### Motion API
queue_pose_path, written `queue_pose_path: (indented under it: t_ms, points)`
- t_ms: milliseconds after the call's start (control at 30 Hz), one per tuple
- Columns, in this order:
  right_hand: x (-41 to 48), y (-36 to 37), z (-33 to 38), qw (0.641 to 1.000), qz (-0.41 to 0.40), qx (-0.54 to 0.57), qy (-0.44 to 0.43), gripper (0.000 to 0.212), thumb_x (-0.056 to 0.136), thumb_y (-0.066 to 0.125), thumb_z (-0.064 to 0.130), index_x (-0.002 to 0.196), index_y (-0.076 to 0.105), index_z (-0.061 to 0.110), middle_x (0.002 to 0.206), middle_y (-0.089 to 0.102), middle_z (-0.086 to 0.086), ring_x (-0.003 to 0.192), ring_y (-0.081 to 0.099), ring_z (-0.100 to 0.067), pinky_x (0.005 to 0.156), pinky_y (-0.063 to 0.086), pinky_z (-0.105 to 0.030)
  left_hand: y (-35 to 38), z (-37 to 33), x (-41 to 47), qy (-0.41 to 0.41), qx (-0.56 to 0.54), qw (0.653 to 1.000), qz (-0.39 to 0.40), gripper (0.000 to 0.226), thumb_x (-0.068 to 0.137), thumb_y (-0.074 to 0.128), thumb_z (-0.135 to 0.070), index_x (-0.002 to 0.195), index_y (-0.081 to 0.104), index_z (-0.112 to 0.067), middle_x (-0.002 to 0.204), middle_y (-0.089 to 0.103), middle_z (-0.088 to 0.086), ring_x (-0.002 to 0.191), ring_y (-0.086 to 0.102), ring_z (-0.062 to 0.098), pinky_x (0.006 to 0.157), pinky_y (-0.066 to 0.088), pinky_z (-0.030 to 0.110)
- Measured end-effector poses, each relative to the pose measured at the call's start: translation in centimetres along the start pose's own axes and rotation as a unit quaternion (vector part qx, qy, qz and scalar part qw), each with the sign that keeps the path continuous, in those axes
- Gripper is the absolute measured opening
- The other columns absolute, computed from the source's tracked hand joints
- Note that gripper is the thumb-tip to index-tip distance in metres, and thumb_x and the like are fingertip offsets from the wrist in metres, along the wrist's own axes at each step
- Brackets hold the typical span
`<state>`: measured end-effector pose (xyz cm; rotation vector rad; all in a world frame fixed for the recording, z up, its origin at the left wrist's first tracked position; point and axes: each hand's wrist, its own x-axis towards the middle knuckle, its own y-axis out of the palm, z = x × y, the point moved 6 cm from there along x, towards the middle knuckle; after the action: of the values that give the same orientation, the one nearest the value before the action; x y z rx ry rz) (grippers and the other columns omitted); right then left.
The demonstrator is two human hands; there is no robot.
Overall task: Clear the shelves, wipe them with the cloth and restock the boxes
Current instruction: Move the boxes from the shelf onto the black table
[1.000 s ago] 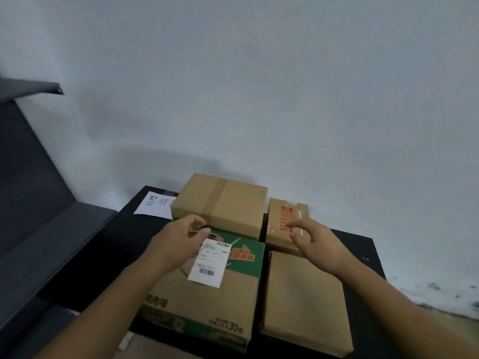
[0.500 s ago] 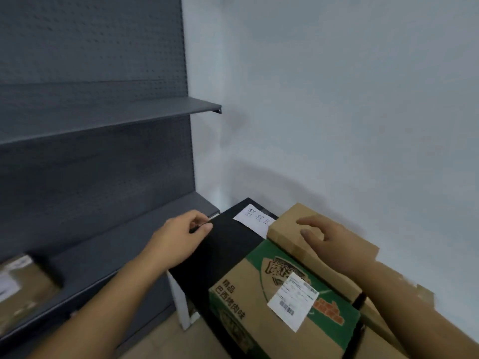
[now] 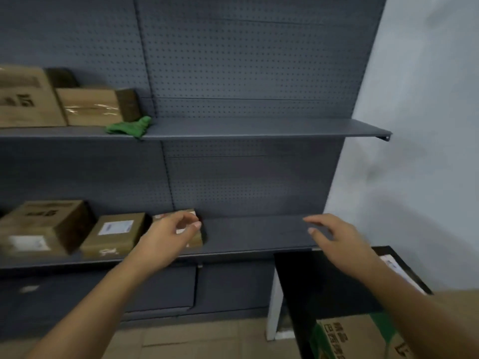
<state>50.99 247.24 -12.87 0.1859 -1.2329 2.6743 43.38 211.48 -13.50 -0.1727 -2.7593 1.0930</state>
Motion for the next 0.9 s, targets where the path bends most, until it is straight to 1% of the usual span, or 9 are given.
queue_pose_path:
  t_ms: [133, 200, 267, 400, 533, 633, 733, 833, 900]
  points:
    - [3.9, 5.8, 5.6, 0.996, 0.054, 0.016, -0.064, 0.024, 0.101, 0.059, 0.031, 0.123, 0.066, 0.037, 0.122, 0.059, 0.024, 0.117, 0.051, 0.003, 0.101, 0.036, -0.018, -6.4, 5.1, -2.2, -0.056, 0.006, 0.997, -0.056, 0.024, 0.097, 0.057, -0.049, 0.114, 0.067, -0.035, 0.113, 0.068, -0.018, 0.108, 0.062, 0.005, 0.096, 0.053, 0.037]
    - [5.6, 8.7, 8.8, 0.993, 0.067, 0.024, -0.097, 0.022, 0.1, 0.061, 0.028, 0.12, 0.067, 0.037, 0.12, 0.059, 0.025, 0.117, 0.053, 0.004, 0.098, 0.035, -0.011, -9.5, 7.3, -3.3, -0.077, 0.006, 0.994, -0.082, 0.025, 0.098, 0.058, -0.046, 0.117, 0.067, -0.033, 0.113, 0.068, -0.015, 0.108, 0.062, 0.007, 0.098, 0.052, 0.038]
    - [7.1, 11.7, 11.9, 0.989, 0.082, 0.033, -0.119, 0.022, 0.1, 0.061, 0.028, 0.119, 0.067, 0.037, 0.12, 0.059, 0.028, 0.118, 0.054, 0.005, 0.095, 0.033, -0.006, -12.6, 9.8, -4.2, -0.096, 0.008, 0.99, -0.104, 0.027, 0.097, 0.057, -0.051, 0.117, 0.066, -0.035, 0.115, 0.068, -0.017, 0.109, 0.063, 0.007, 0.098, 0.052, 0.04]
    - [9.3, 17.1, 18.1, 0.981, 0.115, 0.039, -0.149, 0.024, 0.101, 0.059, 0.03, 0.123, 0.067, 0.035, 0.123, 0.058, 0.028, 0.119, 0.052, 0.005, 0.098, 0.035, -0.015, -18.5, 15.0, -6.0, -0.133, -0.002, 0.982, -0.133, 0.026, 0.096, 0.057, -0.054, 0.115, 0.065, -0.039, 0.112, 0.067, -0.021, 0.109, 0.062, 0.003, 0.098, 0.052, 0.039]
    - [11.2, 21.5, 24.5, 0.976, 0.123, 0.045, -0.174, 0.025, 0.101, 0.058, 0.031, 0.123, 0.066, 0.038, 0.122, 0.054, 0.034, 0.118, 0.05, 0.007, 0.097, 0.035, -0.017, -24.7, 19.4, -7.2, -0.152, 0.001, 0.974, -0.165, 0.022, 0.095, 0.057, -0.055, 0.111, 0.065, -0.042, 0.109, 0.066, -0.024, 0.11, 0.062, 0.004, 0.097, 0.053, 0.038]
    - [12.3, 24.9, 29.2, 0.969, 0.136, 0.053, -0.198, 0.023, 0.101, 0.057, 0.031, 0.12, 0.063, 0.043, 0.123, 0.054, 0.035, 0.113, 0.051, 0.013, 0.092, 0.036, -0.012, -29.0, 22.9, -8.2, -0.165, 0.009, 0.968, -0.189, 0.039, 0.083, 0.05, -0.075, 0.11, 0.064, -0.05, 0.111, 0.066, -0.023, 0.107, 0.062, 0.0, 0.093, 0.055, 0.04]
    - [13.0, 28.9, 33.7, 0.961, 0.159, 0.057, -0.219, 0.023, 0.102, 0.057, 0.032, 0.121, 0.063, 0.044, 0.123, 0.053, 0.036, 0.117, 0.053, 0.007, 0.088, 0.038, -0.01, -32.9, 26.1, -9.2, -0.181, 0.003, 0.96, -0.216, 0.029, 0.087, 0.054, -0.07, 0.106, 0.064, -0.051, 0.111, 0.069, -0.019, 0.106, 0.063, -0.001, 0.092, 0.056, 0.039]
    - [13.9, 32.2, 37.7, 0.951, 0.181, 0.058, -0.242, 0.024, 0.102, 0.056, 0.035, 0.123, 0.062, 0.046, 0.125, 0.05, 0.038, 0.116, 0.059, -0.003, 0.091, 0.048, -0.018, -36.0, 28.3, -9.9, -0.195, 0.007, 0.953, -0.233, 0.031, 0.083, 0.051, -0.076, 0.105, 0.062, -0.057, 0.11, 0.068, -0.021, 0.107, 0.061, -0.002, 0.092, 0.055, 0.037]
    - [14.9, 34.0, 40.3, 0.945, 0.189, 0.055, -0.261, 0.023, 0.102, 0.055, 0.038, 0.12, 0.058, 0.053, 0.127, 0.05, 0.037, 0.115, 0.055, 0.003, 0.098, 0.046, -0.025, -37.6, 29.6, -10.0, -0.206, 0.003, 0.947, -0.246, 0.023, 0.088, 0.053, -0.072, 0.104, 0.061, -0.057, 0.108, 0.067, -0.025, 0.105, 0.061, -0.003, 0.092, 0.054, 0.036]
